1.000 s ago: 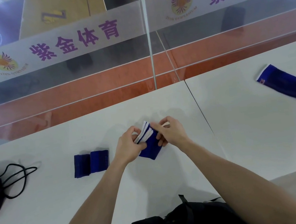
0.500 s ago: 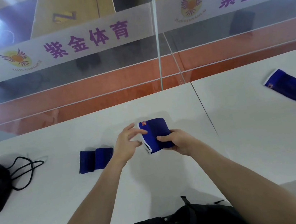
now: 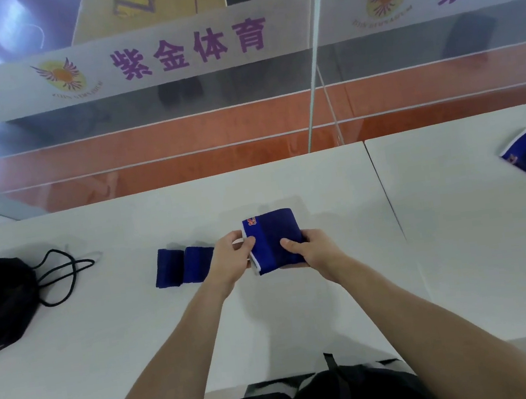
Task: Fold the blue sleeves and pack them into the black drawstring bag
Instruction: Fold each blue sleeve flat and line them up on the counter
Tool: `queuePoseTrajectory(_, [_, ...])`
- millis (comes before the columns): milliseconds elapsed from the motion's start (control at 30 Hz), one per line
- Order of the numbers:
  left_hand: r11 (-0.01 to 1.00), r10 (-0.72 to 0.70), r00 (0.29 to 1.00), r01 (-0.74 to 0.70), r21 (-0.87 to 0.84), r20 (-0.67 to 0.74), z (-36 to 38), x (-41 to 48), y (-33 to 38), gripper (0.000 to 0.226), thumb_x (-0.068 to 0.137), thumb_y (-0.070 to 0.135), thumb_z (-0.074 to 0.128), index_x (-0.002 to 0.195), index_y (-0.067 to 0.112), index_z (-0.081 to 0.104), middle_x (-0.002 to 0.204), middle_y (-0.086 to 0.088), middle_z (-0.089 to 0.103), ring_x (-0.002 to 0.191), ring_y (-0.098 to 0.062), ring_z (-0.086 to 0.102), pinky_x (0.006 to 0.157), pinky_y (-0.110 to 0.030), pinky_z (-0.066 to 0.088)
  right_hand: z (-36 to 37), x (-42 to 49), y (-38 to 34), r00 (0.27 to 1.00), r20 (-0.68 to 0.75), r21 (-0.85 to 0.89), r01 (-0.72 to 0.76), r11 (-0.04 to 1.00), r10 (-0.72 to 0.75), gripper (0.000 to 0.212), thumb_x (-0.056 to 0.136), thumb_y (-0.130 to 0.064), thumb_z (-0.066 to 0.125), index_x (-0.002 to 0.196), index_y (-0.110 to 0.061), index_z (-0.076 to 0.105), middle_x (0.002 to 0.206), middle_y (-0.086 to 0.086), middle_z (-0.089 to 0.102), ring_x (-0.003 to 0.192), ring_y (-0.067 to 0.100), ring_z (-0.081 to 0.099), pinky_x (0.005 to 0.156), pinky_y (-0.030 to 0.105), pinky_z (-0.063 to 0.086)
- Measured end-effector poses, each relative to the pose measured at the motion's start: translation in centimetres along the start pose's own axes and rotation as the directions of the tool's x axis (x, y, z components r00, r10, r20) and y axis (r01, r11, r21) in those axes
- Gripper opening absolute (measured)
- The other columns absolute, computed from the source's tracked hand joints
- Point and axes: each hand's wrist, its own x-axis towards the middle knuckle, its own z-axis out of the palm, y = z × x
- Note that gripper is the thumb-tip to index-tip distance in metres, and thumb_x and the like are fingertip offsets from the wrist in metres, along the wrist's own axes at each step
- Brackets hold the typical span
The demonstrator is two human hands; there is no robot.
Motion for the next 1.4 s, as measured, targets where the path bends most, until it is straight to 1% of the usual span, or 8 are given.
queuePoseTrajectory(133, [0.996, 0.009, 0.998, -0.004, 0.093, -0.064, -1.3, -0.5, -1.0, 0.033, 0.112, 0.027, 0.063, 0.141, 0.027, 0.048, 0.111, -0.007, 0.081, 0.103, -0.025, 0.080, 0.093, -0.050, 0.066, 1.2, 0.5, 0.6, 0.994, 0.083, -0.022, -0.070, 0.997, 0.072, 0.029, 0.103, -0.001, 0.072, 0.132, -0.002, 0.068, 0.126, 0.014, 0.080, 0.113, 0.031, 0.080, 0.097, 0.043, 0.066])
queuePoseTrajectory(267, [1.000, -0.005, 0.972, -0.001, 0.025, 0.235, -4.0, -1.2, -0.8, 0.064, 0.098, 0.014, 0.081, 0.136, 0.038, 0.036, 0.123, -0.012, 0.075, 0.107, -0.030, 0.080, 0.095, -0.044, 0.066, 2.0, 0.9, 1.8, 0.997, -0.026, 0.063, -0.077, 0.995, 0.079, 0.035, 0.100, -0.001, 0.075, 0.134, 0.002, 0.067, 0.125, 0.016, 0.080, 0.111, 0.032, 0.080, 0.093, 0.042, 0.067])
queuePoseTrajectory(467, [0.912, 0.070, 0.944, -0.191, 0.362, 0.322, -6.2, -0.4, -1.2, 0.044, 0.093, 0.003, 0.080, 0.119, 0.036, 0.065, 0.112, -0.001, 0.071, 0.095, -0.019, 0.073, 0.089, -0.044, 0.065, 4.3, 1.6, 3.7, 0.980, -0.182, -0.048, -0.093, 0.994, 0.083, 0.026, 0.100, -0.023, 0.078, 0.124, -0.013, 0.073, 0.115, 0.007, 0.083, 0.108, 0.030, 0.080, 0.098, 0.053, 0.065])
queuePoseTrajectory(633, [0.537, 0.346, 0.887, -0.454, 0.711, 0.304, -8.7, -0.1, -2.3, 0.036, 0.102, 0.009, 0.066, 0.131, 0.030, 0.069, 0.136, 0.009, 0.063, 0.127, -0.015, 0.057, 0.113, -0.036, 0.045, 6.4, 2.2, 4.1, 0.943, -0.332, -0.292, -0.109, 0.950, 0.006, 0.015, 0.095, -0.029, 0.081, 0.104, -0.019, 0.075, 0.100, 0.002, 0.082, 0.097, 0.028, 0.079, 0.089, 0.049, 0.066])
queuePoseTrajectory(733, [0.263, 0.502, 0.820, -0.447, 0.855, 0.274, -11.4, -0.1, -3.9, 0.038, 0.097, 0.005, 0.065, 0.131, 0.022, 0.071, 0.148, 0.000, 0.059, 0.142, -0.025, 0.051, 0.121, -0.042, 0.038, 7.6, 1.9, 4.7, 0.885, -0.431, -0.682, -0.193, 0.705, -0.174, 0.041, 0.092, -0.037, 0.081, 0.122, -0.014, 0.065, 0.110, 0.000, 0.071, 0.101, 0.027, 0.070, 0.078, 0.039, 0.058])
queuePoseTrajectory(867, [0.039, 0.542, 0.732, -0.513, 0.857, 0.413, -13.7, 0.0, -6.7, 0.036, 0.099, 0.007, 0.066, 0.132, 0.020, 0.073, 0.159, -0.008, 0.056, 0.153, -0.030, 0.047, 0.130, -0.045, 0.033, 8.0, 1.2, 6.9, 0.773, -0.226, -0.958, -0.066, 0.279, -0.593, 0.074, 0.090, -0.033, 0.083, 0.153, -0.013, 0.047, 0.146, 0.009, 0.055, 0.138, 0.033, 0.052, 0.113, 0.047, 0.049])
queuePoseTrajectory(1000, [0.035, 0.487, 0.755, -0.519, 0.854, 0.439, -14.5, 1.2, -9.3, 0.048, 0.101, 0.006, 0.066, 0.146, 0.023, 0.069, 0.169, -0.011, 0.050, 0.162, -0.029, 0.039, 0.136, -0.046, 0.025, 8.7, 1.0, 10.0, 0.858, 0.088, -0.993, 0.119, 0.029, -0.507, 0.065, 0.109, -0.038, 0.059, 0.169, -0.027, 0.038, 0.179, 0.009, 0.028, 0.168, 0.030, 0.018, 0.134, 0.053, 0.023])
queuePoseTrajectory(1400, [0.067, 0.512, 0.731, -0.556, 0.828, 0.450, -15.0, 1.6, -8.9, 0.039, 0.105, 0.014, 0.058, 0.141, 0.019, 0.074, 0.157, -0.017, 0.060, 0.149, -0.035, 0.052, 0.127, -0.050, 0.039, 13.6, 3.4, 10.0, 0.898, -0.015, -0.998, 0.017, 0.068, -0.440, 0.064, 0.113, -0.043, 0.048, 0.172, -0.037, 0.027, 0.182, 0.014, 0.015, 0.169, 0.036, 0.011, 0.136, 0.057, 0.012])
